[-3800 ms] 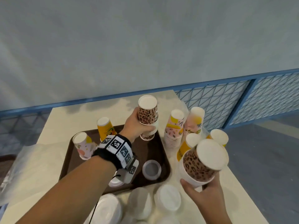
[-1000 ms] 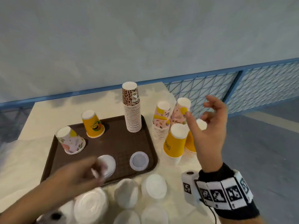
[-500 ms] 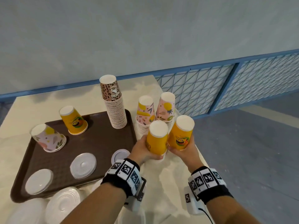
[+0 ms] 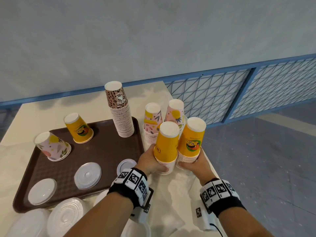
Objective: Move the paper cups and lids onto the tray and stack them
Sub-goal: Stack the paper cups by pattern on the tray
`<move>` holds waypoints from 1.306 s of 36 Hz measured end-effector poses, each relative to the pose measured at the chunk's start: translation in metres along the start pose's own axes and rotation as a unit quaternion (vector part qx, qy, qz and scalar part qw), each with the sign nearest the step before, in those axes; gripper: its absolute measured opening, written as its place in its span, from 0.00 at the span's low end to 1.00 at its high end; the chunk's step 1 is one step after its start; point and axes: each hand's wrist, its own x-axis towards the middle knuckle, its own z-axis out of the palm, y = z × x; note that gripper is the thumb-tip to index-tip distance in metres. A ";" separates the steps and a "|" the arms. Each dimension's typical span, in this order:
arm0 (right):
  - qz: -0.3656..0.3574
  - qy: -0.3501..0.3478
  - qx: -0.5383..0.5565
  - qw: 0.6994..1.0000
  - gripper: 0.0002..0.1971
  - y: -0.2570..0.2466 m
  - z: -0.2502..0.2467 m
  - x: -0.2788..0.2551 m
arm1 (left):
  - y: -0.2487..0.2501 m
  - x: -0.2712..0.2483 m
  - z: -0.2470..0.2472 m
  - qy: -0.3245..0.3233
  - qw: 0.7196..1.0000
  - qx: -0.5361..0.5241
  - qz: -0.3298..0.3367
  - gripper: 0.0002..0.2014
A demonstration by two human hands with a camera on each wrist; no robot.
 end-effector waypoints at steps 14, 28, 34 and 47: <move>-0.135 -0.009 0.138 0.981 0.52 -0.084 0.051 -0.028 | 0.032 -0.057 -0.059 0.013 0.981 -0.138 0.140 0.48; -0.180 0.028 0.121 0.976 0.53 -0.138 0.111 -0.054 | 0.025 -0.059 -0.222 0.308 0.938 -0.058 0.151 0.44; -0.144 0.050 0.085 0.985 0.55 -0.136 0.120 -0.065 | 0.008 -0.023 -0.263 0.397 0.908 -0.052 0.125 0.38; -0.095 0.089 0.059 0.990 0.46 -0.124 0.114 -0.066 | -0.032 0.042 -0.257 0.374 0.925 -0.055 0.048 0.39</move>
